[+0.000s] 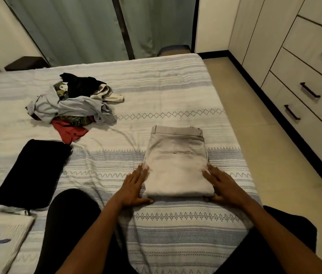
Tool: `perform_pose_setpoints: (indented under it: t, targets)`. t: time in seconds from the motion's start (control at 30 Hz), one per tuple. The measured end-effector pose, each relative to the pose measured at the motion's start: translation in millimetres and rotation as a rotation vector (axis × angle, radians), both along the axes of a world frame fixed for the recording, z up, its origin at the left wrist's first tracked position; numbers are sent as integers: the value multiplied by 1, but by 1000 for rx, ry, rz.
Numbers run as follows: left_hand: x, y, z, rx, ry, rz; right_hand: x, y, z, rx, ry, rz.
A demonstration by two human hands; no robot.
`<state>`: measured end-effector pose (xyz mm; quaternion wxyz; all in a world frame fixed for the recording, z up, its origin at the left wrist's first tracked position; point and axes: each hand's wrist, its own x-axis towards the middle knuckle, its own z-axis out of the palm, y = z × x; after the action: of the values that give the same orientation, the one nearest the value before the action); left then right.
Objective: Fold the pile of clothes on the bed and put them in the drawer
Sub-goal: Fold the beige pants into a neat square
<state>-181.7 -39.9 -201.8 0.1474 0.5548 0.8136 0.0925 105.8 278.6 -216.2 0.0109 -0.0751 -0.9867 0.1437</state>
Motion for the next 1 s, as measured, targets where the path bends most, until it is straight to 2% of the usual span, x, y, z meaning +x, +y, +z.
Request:
perform_pose_setpoints:
  t: [0.07,0.13,0.23,0.33,0.47,0.57,0.67,0.77,0.87,0.93,1.0]
  targets:
    - [-5,5,1,91,73,-41,-8,-2,8,5,33,8]
    - [-10,11,0,90,131,-97,-22,2,15,12,92,-12]
    - [-15,25,9,220,97,-103,-51,10,27,-52,207,-38]
    - [-12,44,35,468,-152,126,-75,11,43,-300,270,-171]
    - [-28,88,66,601,-549,579,-106,15,61,-765,346,-518]
    - [-52,124,76,713,-746,711,-137,16,69,-1022,440,-748]
    - [-64,157,85,716,-770,693,-168,22,66,-1121,473,-937]
    - [-75,180,82,641,-608,630,-183,30,51,-1016,415,-1095]
    - [-82,194,70,501,-303,681,-189,24,48,-701,433,-1147]
    - [-76,199,63,503,45,665,-195,20,51,-331,503,-1032]
    - [-67,209,59,522,270,434,-206,21,49,-24,454,-771]
